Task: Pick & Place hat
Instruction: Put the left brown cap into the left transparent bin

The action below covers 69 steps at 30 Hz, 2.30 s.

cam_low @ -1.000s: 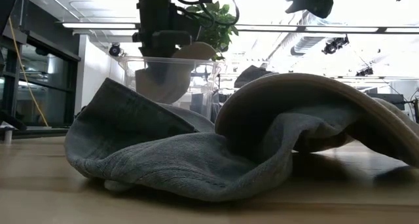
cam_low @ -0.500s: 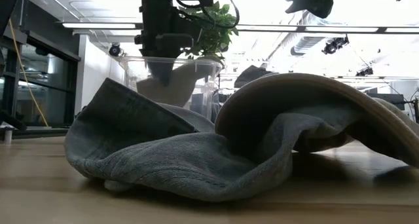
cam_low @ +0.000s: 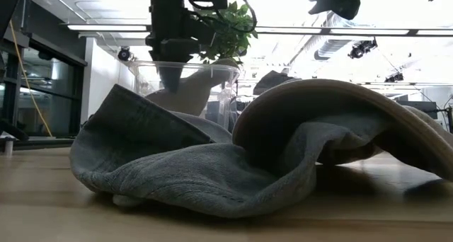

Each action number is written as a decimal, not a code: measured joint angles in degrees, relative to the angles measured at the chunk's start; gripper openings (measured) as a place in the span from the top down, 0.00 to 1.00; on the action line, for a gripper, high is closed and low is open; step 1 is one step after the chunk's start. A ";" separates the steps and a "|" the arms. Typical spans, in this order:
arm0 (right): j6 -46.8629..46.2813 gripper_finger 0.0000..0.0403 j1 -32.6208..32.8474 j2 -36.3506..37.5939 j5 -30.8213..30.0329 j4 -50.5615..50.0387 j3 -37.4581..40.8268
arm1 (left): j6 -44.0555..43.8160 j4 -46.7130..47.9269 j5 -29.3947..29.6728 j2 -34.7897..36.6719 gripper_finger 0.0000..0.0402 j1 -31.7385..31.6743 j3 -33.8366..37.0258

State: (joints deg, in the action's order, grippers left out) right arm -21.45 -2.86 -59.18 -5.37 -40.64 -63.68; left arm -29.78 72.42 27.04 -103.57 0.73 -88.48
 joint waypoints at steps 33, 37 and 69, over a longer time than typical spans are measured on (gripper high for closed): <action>-0.80 0.68 -0.01 0.00 2.38 -0.68 0.00 | -3.98 15.89 -7.34 0.07 0.33 0.02 -17.07; -0.72 0.68 0.00 0.05 3.13 -1.68 0.00 | -5.52 16.47 -7.85 0.07 0.33 0.02 -17.07; -7.04 0.68 0.00 5.54 1.25 -7.12 0.00 | -51.58 4.76 -3.98 4.15 0.33 -7.66 -16.83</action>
State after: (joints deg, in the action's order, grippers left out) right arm -28.49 -2.86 -53.64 -4.12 -47.76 -63.68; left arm -81.36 77.18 23.07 -99.42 -6.93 -105.32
